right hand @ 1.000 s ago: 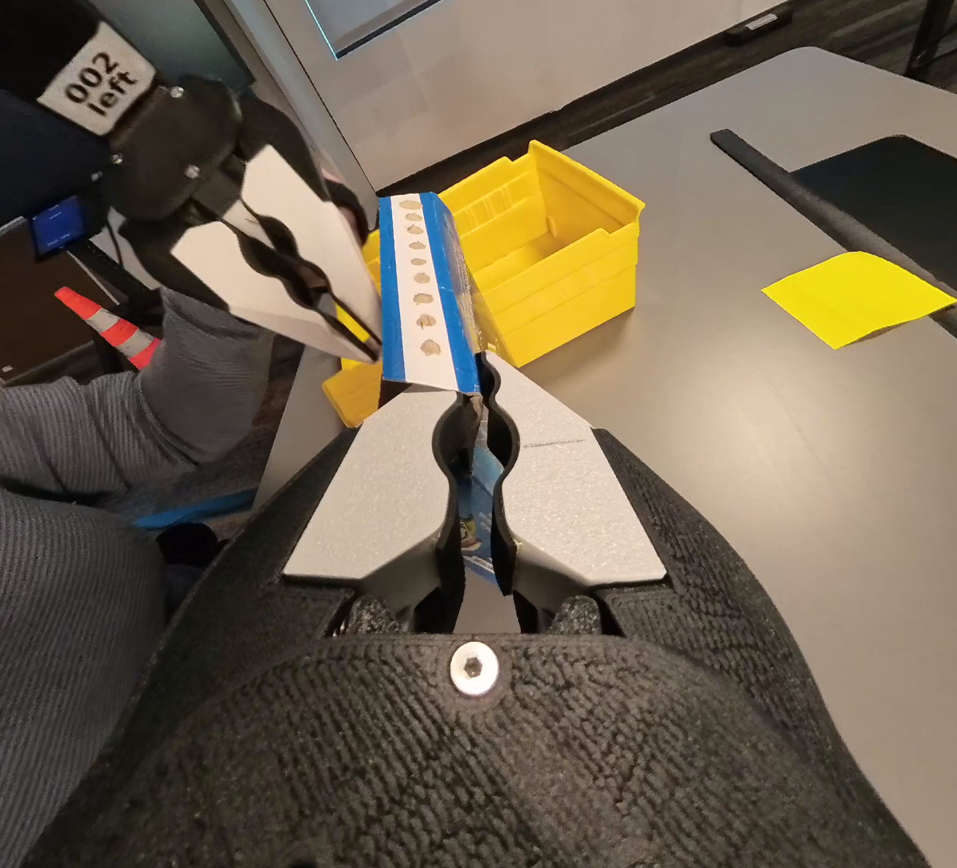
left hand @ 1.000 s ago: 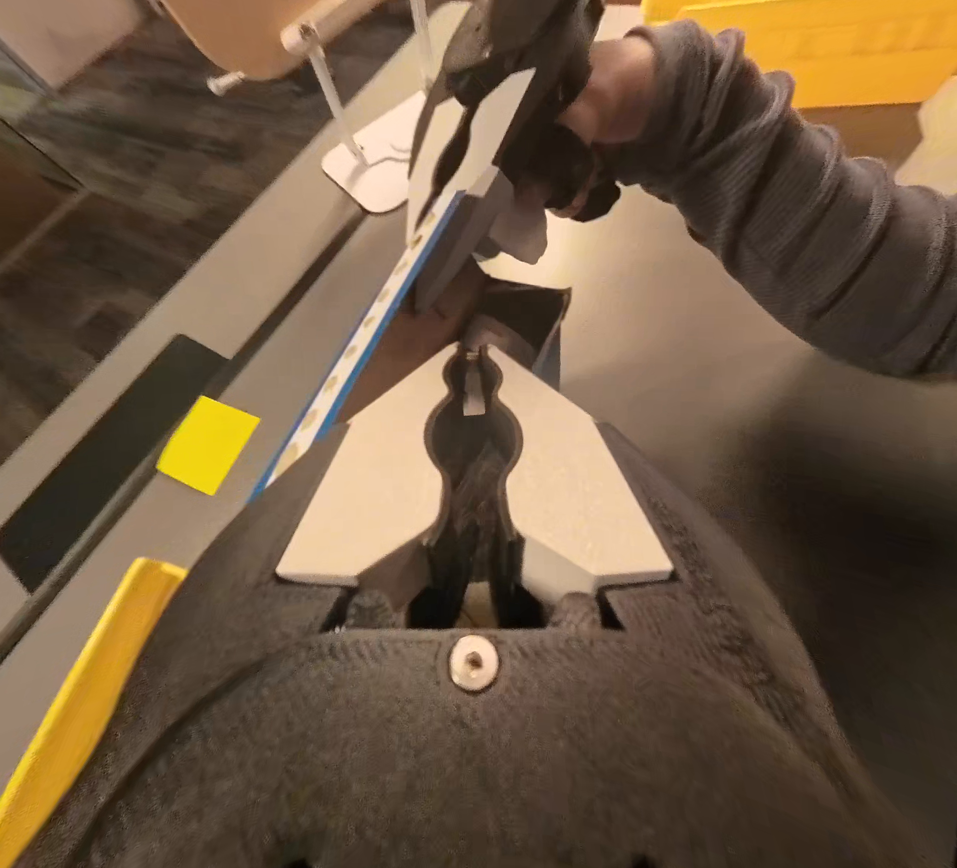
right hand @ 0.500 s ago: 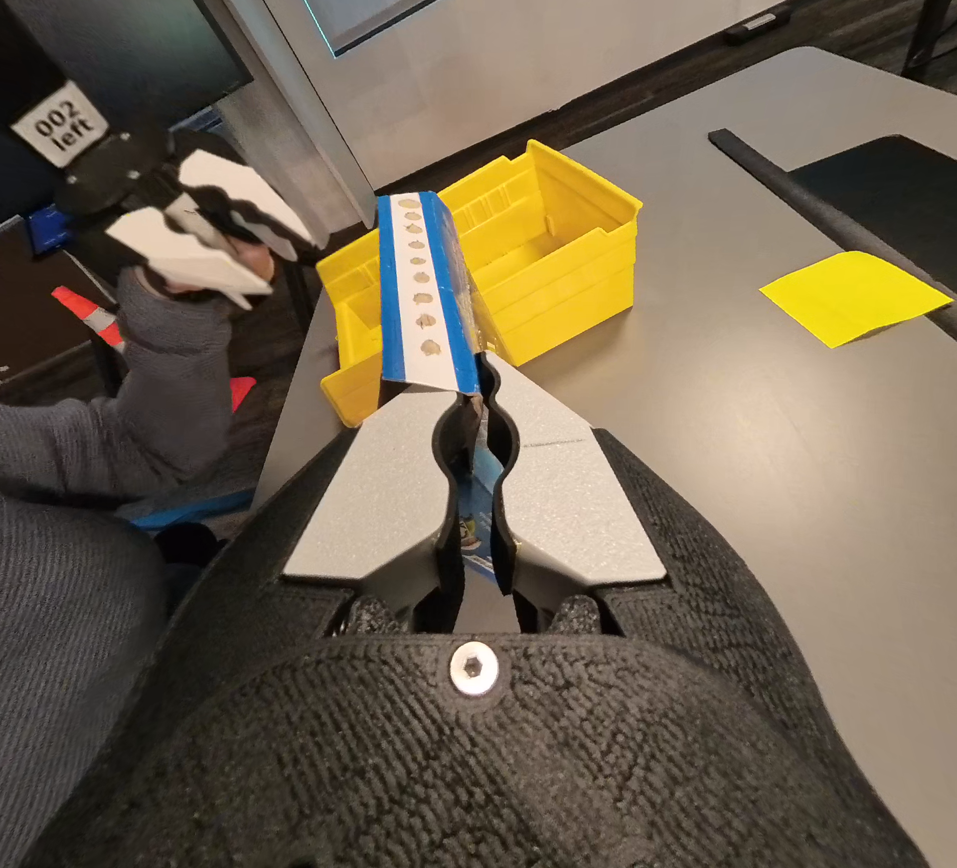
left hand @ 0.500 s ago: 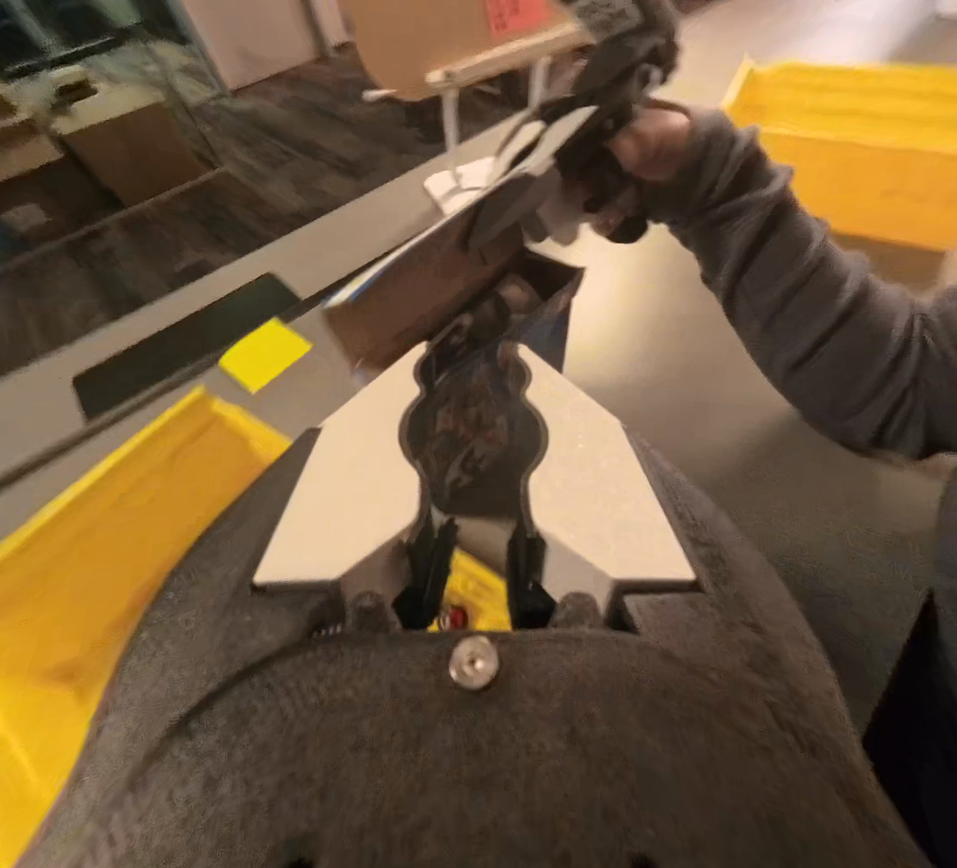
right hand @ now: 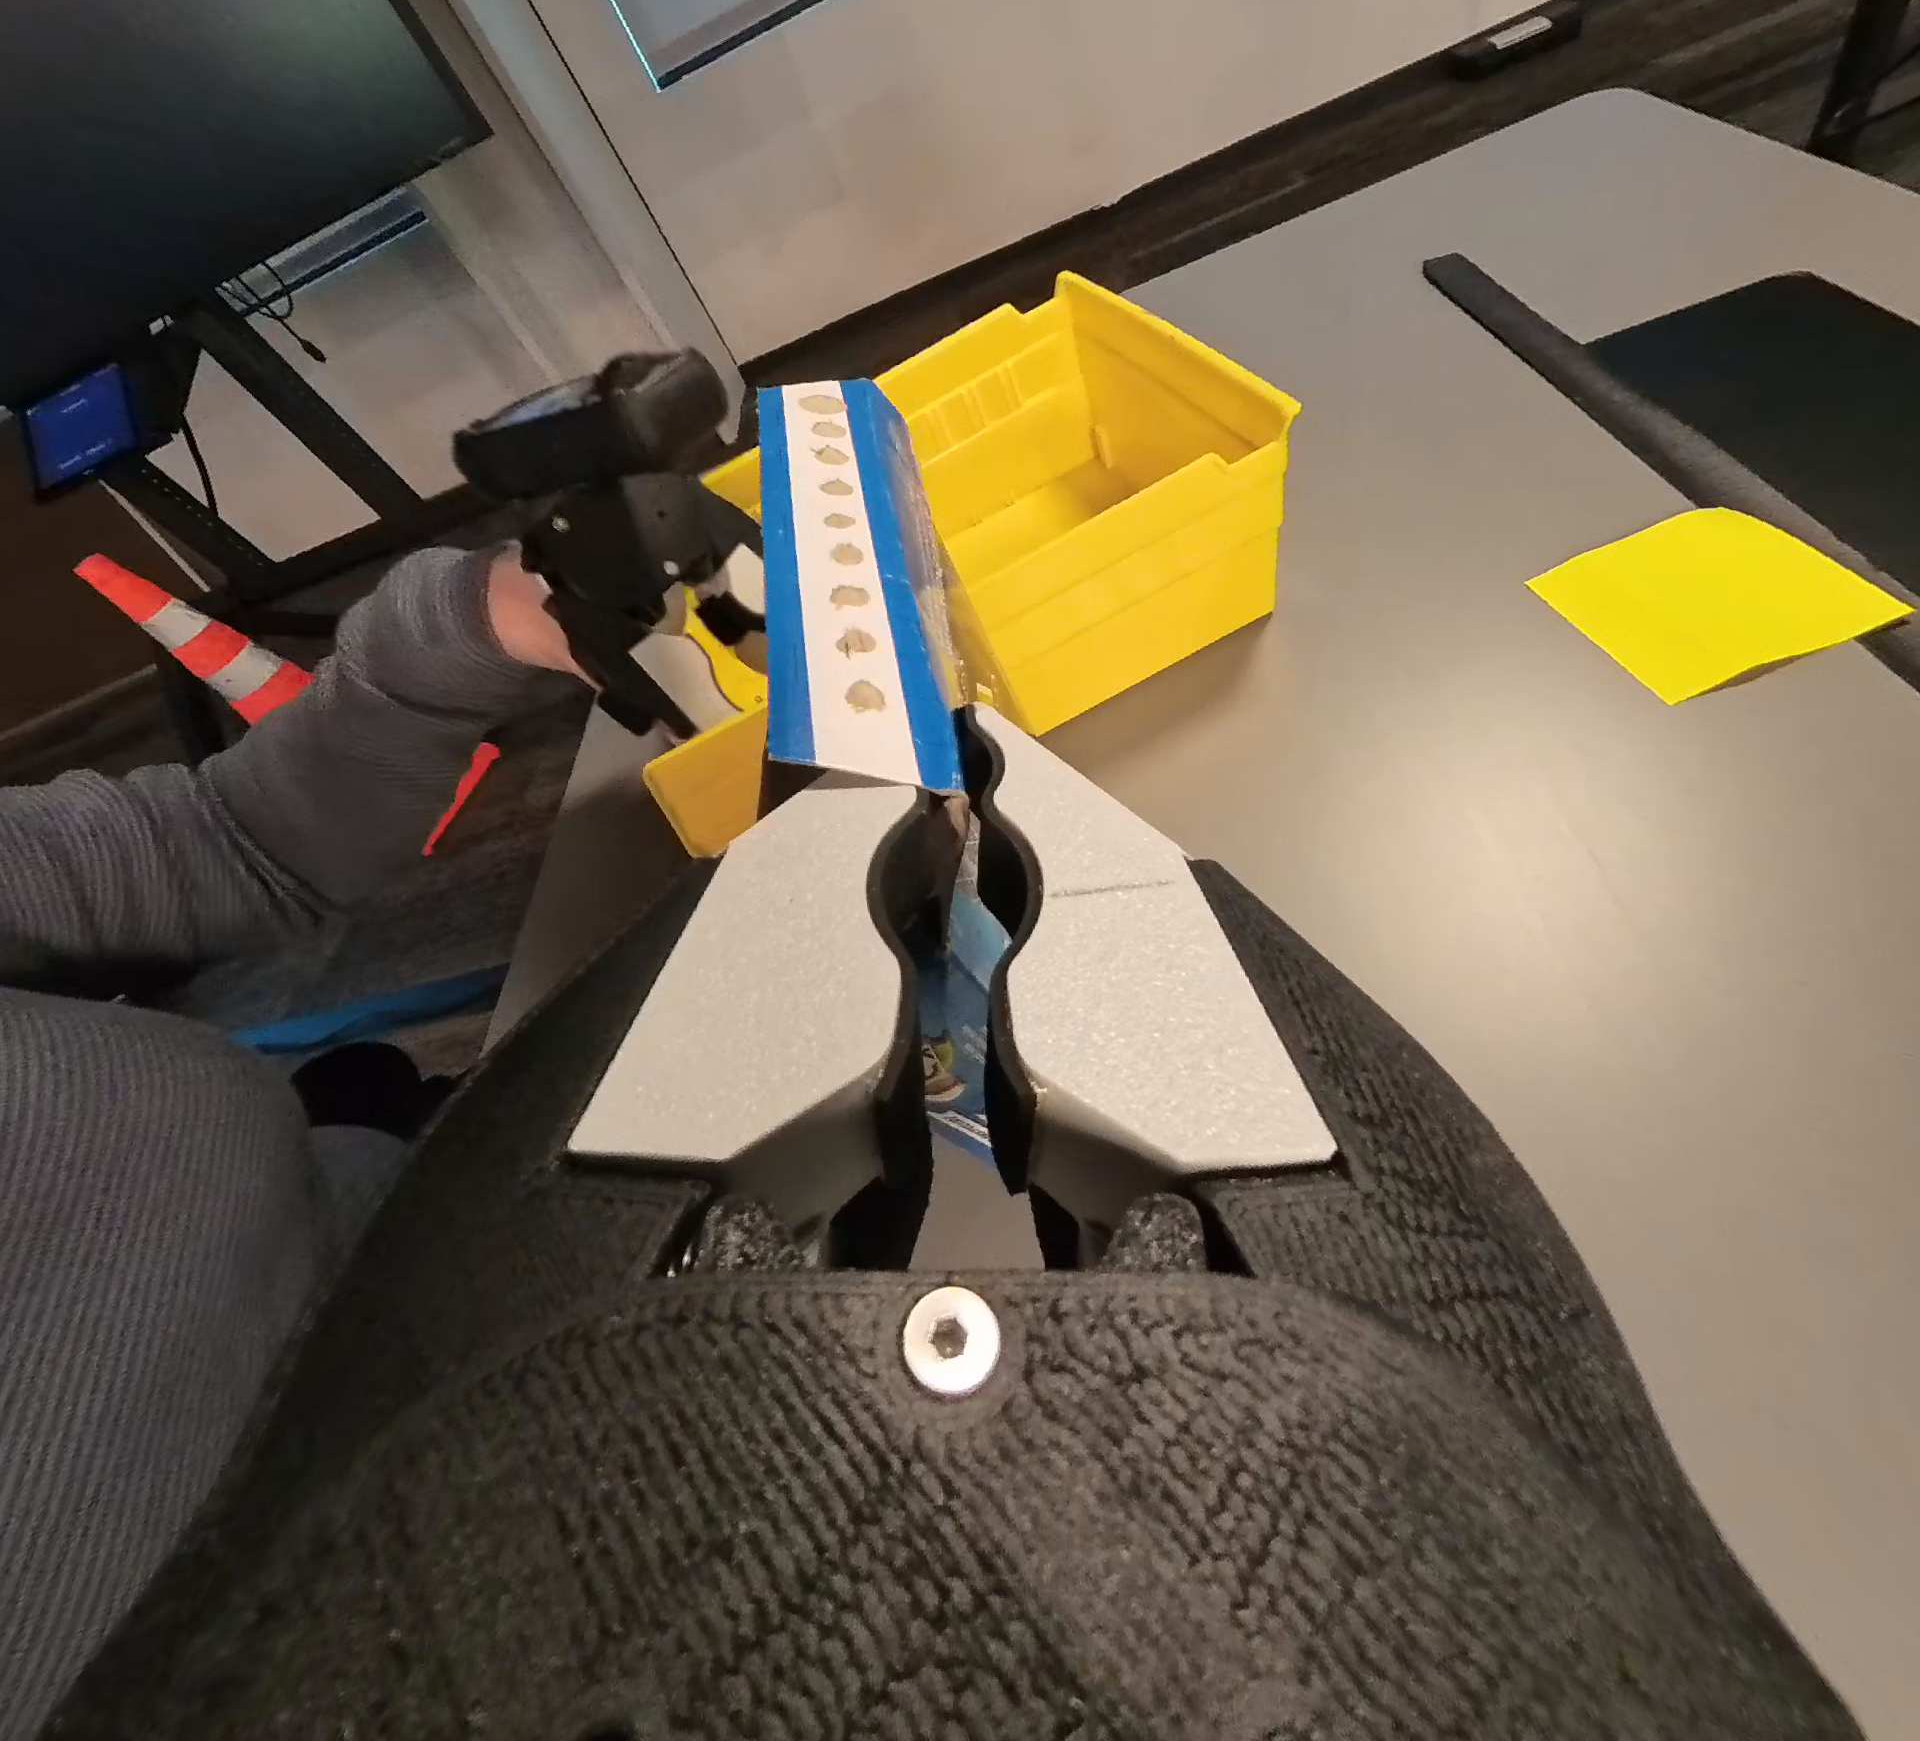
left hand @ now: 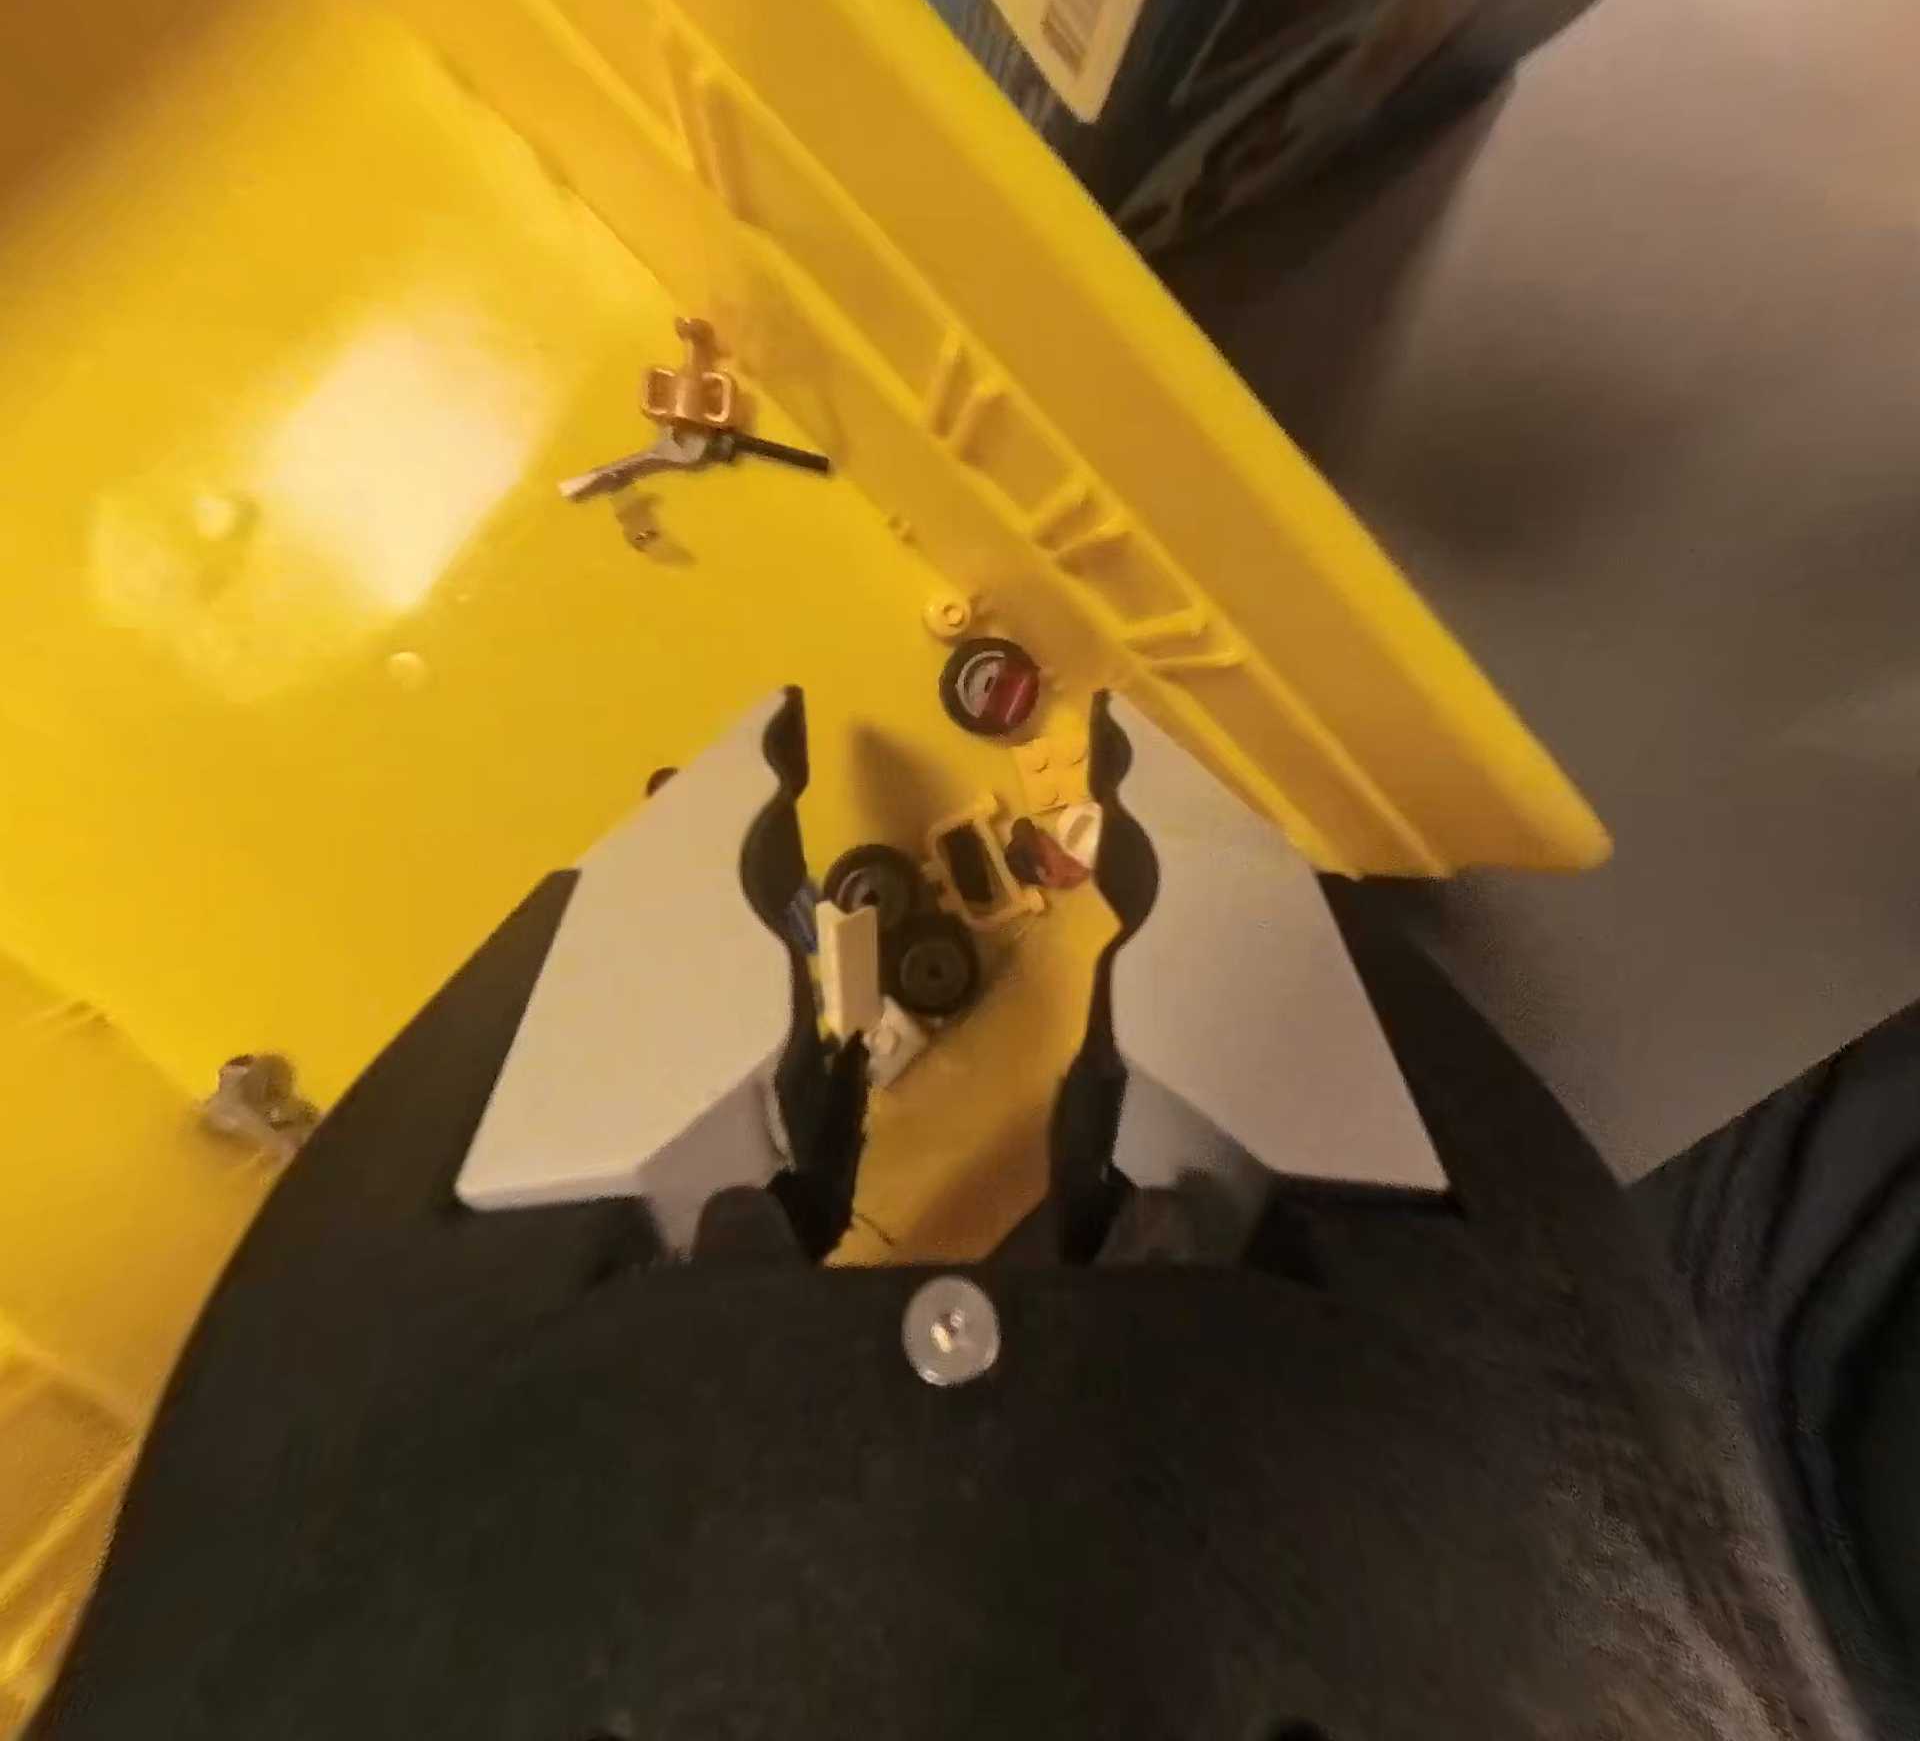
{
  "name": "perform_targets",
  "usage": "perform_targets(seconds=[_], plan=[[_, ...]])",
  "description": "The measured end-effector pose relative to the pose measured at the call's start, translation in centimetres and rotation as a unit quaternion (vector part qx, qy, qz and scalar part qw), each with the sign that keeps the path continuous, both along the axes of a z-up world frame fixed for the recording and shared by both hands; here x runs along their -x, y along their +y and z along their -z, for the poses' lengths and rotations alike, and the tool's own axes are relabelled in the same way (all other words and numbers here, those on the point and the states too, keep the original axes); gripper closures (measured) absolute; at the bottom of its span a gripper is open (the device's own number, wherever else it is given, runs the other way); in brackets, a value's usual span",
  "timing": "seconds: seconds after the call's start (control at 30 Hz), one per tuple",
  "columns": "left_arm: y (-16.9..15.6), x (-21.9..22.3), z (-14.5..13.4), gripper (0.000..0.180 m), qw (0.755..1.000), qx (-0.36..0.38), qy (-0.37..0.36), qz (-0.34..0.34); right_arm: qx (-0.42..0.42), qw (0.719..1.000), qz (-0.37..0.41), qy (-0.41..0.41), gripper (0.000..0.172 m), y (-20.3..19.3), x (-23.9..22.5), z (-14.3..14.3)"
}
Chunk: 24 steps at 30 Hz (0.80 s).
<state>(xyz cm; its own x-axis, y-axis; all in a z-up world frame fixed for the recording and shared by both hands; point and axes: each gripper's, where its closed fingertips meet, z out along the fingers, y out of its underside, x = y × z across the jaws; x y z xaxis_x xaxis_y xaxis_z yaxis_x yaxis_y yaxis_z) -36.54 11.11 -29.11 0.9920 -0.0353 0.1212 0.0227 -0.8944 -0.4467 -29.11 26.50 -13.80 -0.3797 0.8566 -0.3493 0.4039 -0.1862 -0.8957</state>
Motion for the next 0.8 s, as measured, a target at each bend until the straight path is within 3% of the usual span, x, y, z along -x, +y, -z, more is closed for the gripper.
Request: perform_targets(seconds=[0.27, 0.53, 0.8], plan=[[0.3, -0.6, 0.9, 0.138, 0.998, 0.030, -0.004, 0.061, 0.002, 1.000, -0.002, 0.000, 0.172, 0.0, 0.0, 0.0], [0.5, -0.4, 0.8, 0.144, 0.988, 0.038, 0.055, 0.142, 0.003, 1.000, -0.004, 0.001, 0.172, -0.1, 0.0, 0.0], [0.7, -0.2, 2.3, 0.145, 0.985, 0.080, 0.071, 0.138, 0.002, 1.000, -0.006, 0.001, 0.172, -0.2, 0.0, 0.0]])
